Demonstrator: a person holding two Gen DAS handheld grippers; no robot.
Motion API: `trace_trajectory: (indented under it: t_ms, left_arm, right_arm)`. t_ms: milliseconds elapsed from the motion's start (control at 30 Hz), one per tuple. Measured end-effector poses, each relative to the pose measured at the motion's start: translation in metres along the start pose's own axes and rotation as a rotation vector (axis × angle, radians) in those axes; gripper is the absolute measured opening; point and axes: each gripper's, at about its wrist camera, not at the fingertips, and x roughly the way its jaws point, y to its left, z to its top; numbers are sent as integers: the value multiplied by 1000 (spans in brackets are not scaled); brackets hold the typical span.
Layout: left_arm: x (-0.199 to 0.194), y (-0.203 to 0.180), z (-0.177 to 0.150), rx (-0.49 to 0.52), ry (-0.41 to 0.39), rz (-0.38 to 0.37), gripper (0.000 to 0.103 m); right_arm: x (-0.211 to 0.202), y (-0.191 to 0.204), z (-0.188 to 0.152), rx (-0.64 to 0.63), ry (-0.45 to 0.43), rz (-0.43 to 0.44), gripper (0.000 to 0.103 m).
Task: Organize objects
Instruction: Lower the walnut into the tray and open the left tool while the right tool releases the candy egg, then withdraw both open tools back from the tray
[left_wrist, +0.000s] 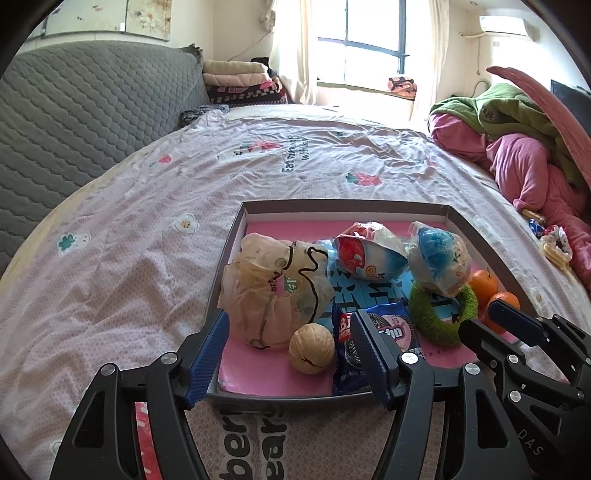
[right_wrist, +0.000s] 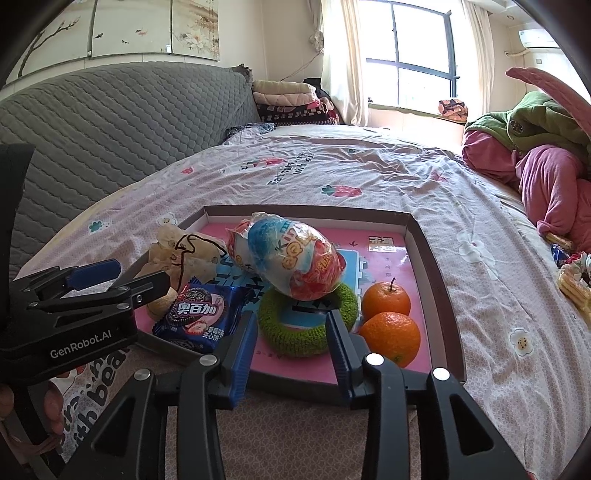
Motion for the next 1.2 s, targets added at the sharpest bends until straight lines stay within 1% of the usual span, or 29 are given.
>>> trace_trajectory:
  t_ms: [167,233,367,433,700,833,933,1067,1200]
  left_arm:
    - [-4,-2,1,5,-4,0,70]
    - [-5,-3,1,8,-5,1,71]
    - [-8,-4,1,9,-8,9,71]
    - [-10,-6,1,14,-10,14,71]
    - [-17,-11,3,24,-19,14,71]
    - [-22,-12,5,22,-24,14,71]
    - [-25,-12,7,21,-29,15,71]
    - [-30,-13,7,20,-38,20,71]
    - [-37,-15,7,33,-50,35,71]
  right_arm:
    - [-1,0,1,-3,-2,-3,41]
    - [-2,0,1,-4,-2,-3,46]
    - [-4,0,3,-3,-5,-4,47]
    - [-5,0,4,-3,-8,-5,51]
    - [-8,-3,6,2,-18,-4,53]
    - [-11,-3,8,6,-25,-2,58]
    - [-12,-3,9,2,-28,-3,60]
    - [-18,-2,11,-6,-47,-11,61]
    - [-25,-2,13,-12,-69,-22,66]
